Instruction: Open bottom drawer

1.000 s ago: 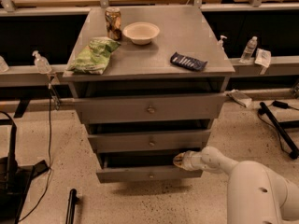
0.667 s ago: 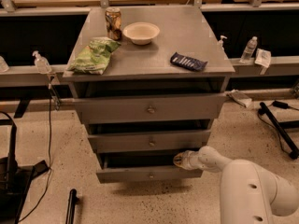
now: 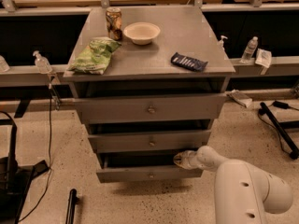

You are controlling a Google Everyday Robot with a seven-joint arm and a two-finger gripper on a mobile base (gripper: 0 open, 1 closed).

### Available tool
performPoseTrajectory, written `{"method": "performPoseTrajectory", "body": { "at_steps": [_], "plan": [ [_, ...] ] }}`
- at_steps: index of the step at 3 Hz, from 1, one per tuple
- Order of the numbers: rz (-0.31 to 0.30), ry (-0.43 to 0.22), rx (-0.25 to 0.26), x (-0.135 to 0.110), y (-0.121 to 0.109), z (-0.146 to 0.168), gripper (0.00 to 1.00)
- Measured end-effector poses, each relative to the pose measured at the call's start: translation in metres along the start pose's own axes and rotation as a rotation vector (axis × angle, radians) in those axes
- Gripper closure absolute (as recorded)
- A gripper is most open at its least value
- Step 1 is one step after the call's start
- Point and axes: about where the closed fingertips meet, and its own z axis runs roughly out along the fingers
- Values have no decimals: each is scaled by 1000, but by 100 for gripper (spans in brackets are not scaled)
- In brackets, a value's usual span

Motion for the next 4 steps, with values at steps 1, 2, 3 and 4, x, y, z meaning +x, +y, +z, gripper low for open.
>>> {"method": "performPoseTrajectory", "body": {
  "at_steps": [1, 2, 3, 4],
  "plan": [
    [0, 0, 0, 0, 0, 0, 100],
    [21, -17, -30, 2, 23, -7, 100],
    [21, -17, -30, 1, 22, -9, 100],
    [21, -17, -31, 1, 22, -9, 100]
  ]
}}
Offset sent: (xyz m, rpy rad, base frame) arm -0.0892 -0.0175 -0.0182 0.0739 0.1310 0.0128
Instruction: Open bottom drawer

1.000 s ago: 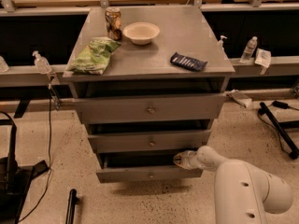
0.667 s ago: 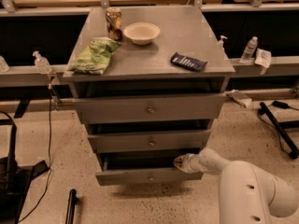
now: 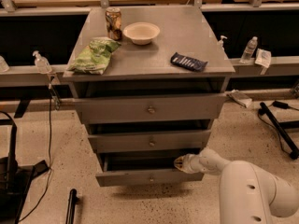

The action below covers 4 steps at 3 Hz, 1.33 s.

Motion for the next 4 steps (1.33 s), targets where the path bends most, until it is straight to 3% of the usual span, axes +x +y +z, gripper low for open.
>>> {"method": "performPoseTrajectory", "body": {
  "at_steps": [2, 4],
  "plan": [
    [0, 0, 0, 0, 0, 0, 100],
    [-24, -27, -39, -4, 4, 2, 55]
  ]
}}
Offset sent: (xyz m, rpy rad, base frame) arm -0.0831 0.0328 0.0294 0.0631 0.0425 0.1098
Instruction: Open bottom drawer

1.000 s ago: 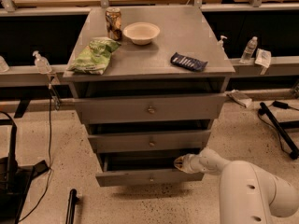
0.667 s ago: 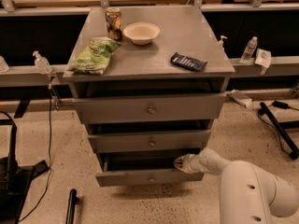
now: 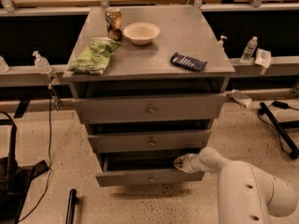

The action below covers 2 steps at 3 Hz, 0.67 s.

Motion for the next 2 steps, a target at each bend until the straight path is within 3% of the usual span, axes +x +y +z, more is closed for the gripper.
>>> {"method": "performPoseTrajectory", "body": {
  "at_steps": [2],
  "plan": [
    [-69, -56, -69, -20, 0, 10, 4]
  ]
}}
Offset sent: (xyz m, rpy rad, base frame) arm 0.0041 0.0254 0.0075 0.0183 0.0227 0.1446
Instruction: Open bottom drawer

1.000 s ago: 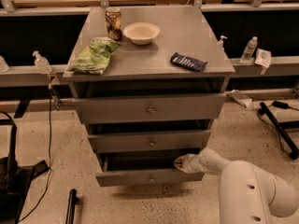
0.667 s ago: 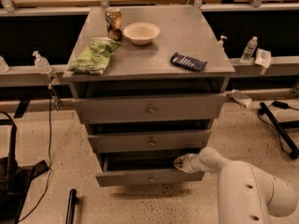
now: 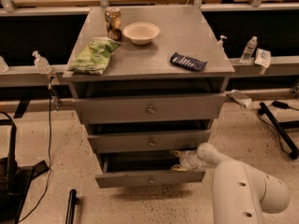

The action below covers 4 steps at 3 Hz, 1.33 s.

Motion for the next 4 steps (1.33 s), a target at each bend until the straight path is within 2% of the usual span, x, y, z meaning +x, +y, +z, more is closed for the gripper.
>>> {"method": "performPoseTrajectory", "body": {
  "at_steps": [1, 3, 4],
  "plan": [
    [-3, -2, -2, -1, 0, 0, 13],
    [-3, -2, -3, -5, -3, -5, 55],
    [-11, -14, -29, -6, 1, 7, 79]
  ]
}}
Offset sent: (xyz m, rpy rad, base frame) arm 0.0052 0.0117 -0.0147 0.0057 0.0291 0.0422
